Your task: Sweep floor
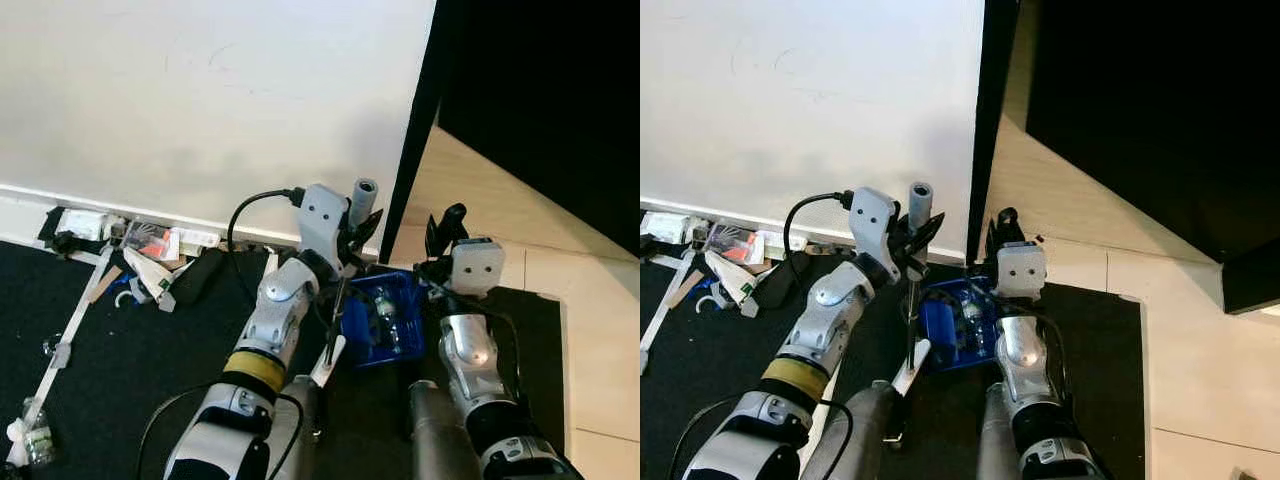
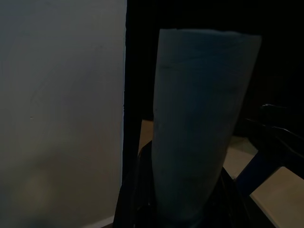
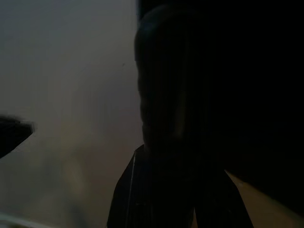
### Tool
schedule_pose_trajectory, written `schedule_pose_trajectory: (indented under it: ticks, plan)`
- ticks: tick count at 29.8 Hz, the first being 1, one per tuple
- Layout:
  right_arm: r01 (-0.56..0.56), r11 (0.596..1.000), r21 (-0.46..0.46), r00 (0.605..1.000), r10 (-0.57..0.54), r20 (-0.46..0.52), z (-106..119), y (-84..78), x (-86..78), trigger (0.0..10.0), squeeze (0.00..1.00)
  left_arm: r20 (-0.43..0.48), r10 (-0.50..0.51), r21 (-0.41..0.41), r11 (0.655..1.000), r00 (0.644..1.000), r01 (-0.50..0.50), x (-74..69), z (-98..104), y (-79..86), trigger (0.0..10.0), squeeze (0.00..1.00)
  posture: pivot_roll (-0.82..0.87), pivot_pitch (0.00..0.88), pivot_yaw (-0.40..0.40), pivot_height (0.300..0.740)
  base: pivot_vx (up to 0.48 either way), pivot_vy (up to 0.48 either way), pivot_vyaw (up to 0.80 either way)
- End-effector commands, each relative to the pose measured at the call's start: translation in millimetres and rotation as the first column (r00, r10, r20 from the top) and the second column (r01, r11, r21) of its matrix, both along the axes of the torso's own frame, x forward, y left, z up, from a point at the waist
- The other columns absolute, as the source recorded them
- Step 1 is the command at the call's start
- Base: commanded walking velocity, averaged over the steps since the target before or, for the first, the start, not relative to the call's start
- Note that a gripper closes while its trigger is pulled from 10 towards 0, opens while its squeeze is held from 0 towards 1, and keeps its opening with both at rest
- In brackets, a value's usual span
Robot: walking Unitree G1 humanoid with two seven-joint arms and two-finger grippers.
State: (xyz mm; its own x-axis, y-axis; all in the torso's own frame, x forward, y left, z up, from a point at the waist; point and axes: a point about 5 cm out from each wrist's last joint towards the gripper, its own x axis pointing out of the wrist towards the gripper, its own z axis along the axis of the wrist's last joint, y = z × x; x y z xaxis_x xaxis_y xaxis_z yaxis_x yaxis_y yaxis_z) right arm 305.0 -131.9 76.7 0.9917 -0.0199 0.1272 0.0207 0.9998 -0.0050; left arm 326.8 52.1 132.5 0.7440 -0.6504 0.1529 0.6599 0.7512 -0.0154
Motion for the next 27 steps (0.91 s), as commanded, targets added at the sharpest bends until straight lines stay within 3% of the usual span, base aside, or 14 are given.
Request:
schedule_pose_trajectory:
  ticks: [1, 8, 12, 13, 16, 18, 20, 21, 27]
  plan:
    - [-0.013, 0.994, 0.105, 1.000, 0.011, 0.019, 5, 10.1, -0.6, 10.0, 0.00, -0.015, -0.024, -0.098, 0.995, 1.000, 0.022, -4.0, 3, -13.1, 10.0, 0.20, 0.11, 0.284, 0.075, 0.740, 0.000, 0.000, 0.00]
    - [-0.054, 0.978, 0.199, 0.996, 0.038, 0.084, 25, 14.0, 8.6, 10.0, 0.00, 0.122, -0.057, -0.188, 0.979, 0.991, 0.080, -6.6, 52, -17.0, 10.0, 0.20, 0.13, 0.257, 0.080, 0.740, 0.000, 0.000, 0.00]
    - [-0.073, 0.975, 0.209, 0.991, 0.047, 0.128, 37, 12.6, 10.6, 10.0, 0.00, 0.190, -0.086, -0.145, 0.983, 0.978, 0.115, -14.2, 64, -10.1, 10.0, 0.18, 0.13, 0.244, 0.085, 0.740, 0.000, 0.000, 0.00]
    - [-0.088, 0.973, 0.211, 0.987, 0.056, 0.151, 44, 11.7, 11.0, 10.0, 0.00, 0.219, -0.110, -0.081, 0.988, 0.970, 0.130, -20.1, 65, -3.7, 10.0, 0.18, 0.14, 0.237, 0.088, 0.740, 0.000, 0.000, 0.00]
    - [-0.093, 0.973, 0.212, 0.985, 0.058, 0.165, 48, 10.5, 11.3, 10.0, 0.00, 0.230, -0.113, -0.048, 0.991, 0.967, 0.127, -23.7, 64, 3.4, 10.0, 0.18, 0.14, 0.231, 0.092, 0.740, 0.000, 0.000, 0.00]
    - [-0.083, 0.973, 0.217, 0.983, 0.045, 0.175, 50, 4.7, 10.6, 10.0, 0.00, 0.236, -0.078, -0.030, 0.996, 0.968, 0.088, -25.4, 68, 17.9, 10.0, 0.18, 0.15, 0.217, 0.095, 0.740, 0.000, 0.000, 0.00]
    - [-0.083, 0.973, 0.217, 0.983, 0.045, 0.175, 50, 4.7, 10.6, 10.0, 0.00, 0.236, -0.078, -0.030, 0.996, 0.968, 0.088, -25.4, 68, 17.9, 10.0, 0.18, 0.15, 0.217, 0.095, 0.740, 0.000, 0.000, 0.00]
    - [-0.058, 0.972, 0.229, 0.987, 0.022, 0.157, 45, -2.2, 9.0, 10.0, 0.00, 0.251, -0.064, -0.009, 0.998, 0.966, 0.068, -27.8, 77, 28.4, 10.0, 0.18, 0.15, 0.204, 0.100, 0.740, 0.000, 0.000, 0.00]
    - [-0.007, 0.972, 0.234, 0.994, -0.020, 0.110, 34, -12.5, 6.6, 10.0, 0.00, 0.249, -0.098, 0.011, 0.995, 0.963, 0.099, -38.5, 96, 45.6, 10.0, 0.17, 0.16, 0.179, 0.104, 0.740, 0.000, 0.000, 0.00]
